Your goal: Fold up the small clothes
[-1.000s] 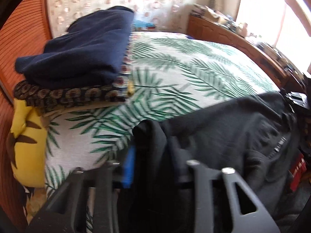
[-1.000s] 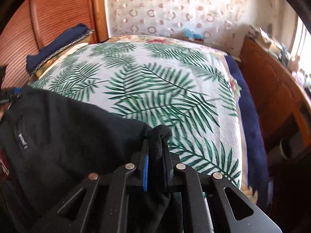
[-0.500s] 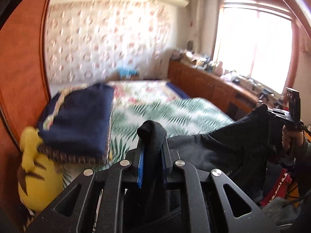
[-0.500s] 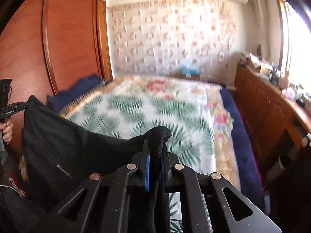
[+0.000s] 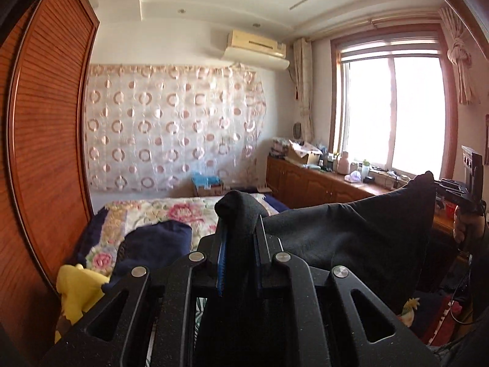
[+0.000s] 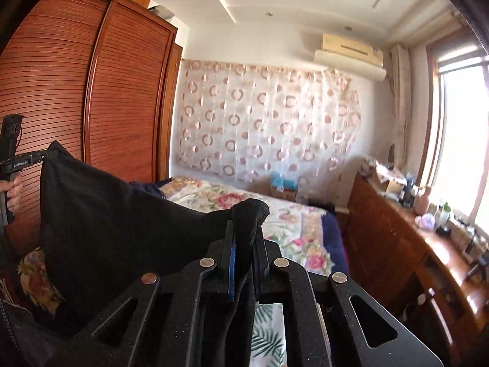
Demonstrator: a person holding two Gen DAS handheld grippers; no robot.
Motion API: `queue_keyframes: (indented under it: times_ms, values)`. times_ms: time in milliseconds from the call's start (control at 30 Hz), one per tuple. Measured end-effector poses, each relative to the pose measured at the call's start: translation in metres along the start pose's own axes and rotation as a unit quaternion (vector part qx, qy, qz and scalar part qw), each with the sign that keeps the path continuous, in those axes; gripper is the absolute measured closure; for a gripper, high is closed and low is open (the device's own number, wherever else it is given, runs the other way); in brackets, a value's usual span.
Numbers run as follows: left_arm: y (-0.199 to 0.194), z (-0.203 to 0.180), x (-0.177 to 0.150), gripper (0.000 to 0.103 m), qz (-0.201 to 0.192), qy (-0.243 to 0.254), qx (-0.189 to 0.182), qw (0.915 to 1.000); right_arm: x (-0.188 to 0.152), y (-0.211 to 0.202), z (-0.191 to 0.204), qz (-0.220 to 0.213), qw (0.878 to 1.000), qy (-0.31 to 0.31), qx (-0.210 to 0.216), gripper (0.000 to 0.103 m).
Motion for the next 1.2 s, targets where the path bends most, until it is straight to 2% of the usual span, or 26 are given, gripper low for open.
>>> queue_keyframes:
  times_ms: [100, 300, 433, 500, 567, 700, 867, 1033, 1200]
  values:
    - [-0.009, -0.001, 0.015, 0.088, -0.020, 0.005, -0.001, 0.9998, 0.018, -0.016, 0.002, -0.013, 1.000, -0.010, -0.001, 0.095]
    - [-0.038, -0.008, 0.042, 0.088, -0.066, 0.017, -0.001, 0.9977, 0.032, -0.030, -0.003, -0.047, 0.999, -0.007, -0.012, 0.095]
    - [-0.037, -0.001, 0.052, 0.088, -0.076, 0.016, 0.002, 0.9970, 0.016, -0.021, 0.002, -0.060, 0.998, -0.010, -0.020, 0.095]
    - [-0.021, 0.004, 0.053, 0.088, -0.077, 0.025, 0.016, 0.9966, 0.012, -0.004, 0.006, -0.056, 0.998, -0.018, -0.031, 0.095]
    - [-0.002, 0.008, 0.049, 0.088, -0.070, 0.033, 0.025, 0.9967, 0.001, 0.022, 0.007, -0.037, 0.998, -0.027, -0.045, 0.095]
    - [0.062, 0.028, 0.030, 0.088, -0.032, 0.016, 0.037, 0.9987, -0.018, 0.096, 0.000, 0.012, 0.999, -0.016, -0.047, 0.095]
    - [0.145, 0.063, -0.006, 0.088, 0.024, -0.003, 0.061, 0.9978, -0.052, 0.191, -0.010, 0.069, 0.997, 0.000, -0.044, 0.095]
    - [0.217, 0.077, -0.046, 0.088, 0.078, 0.003, 0.083, 0.9935, -0.095, 0.289, -0.009, 0.128, 0.991, 0.004, -0.049, 0.095]
    - [0.259, 0.080, -0.073, 0.088, 0.111, -0.004, 0.088, 0.9899, -0.129, 0.363, 0.000, 0.162, 0.985, 0.036, -0.055, 0.095]
Point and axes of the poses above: each gripper's, at about its wrist camera, not at the fingertips, and y roughly the way its jaws point, z to its left, x to its top, the point moved 8 cm from there along y, roughly the way its jaws point, and after that the axes turned 2 degrees about -y, right-handed, at the moved point
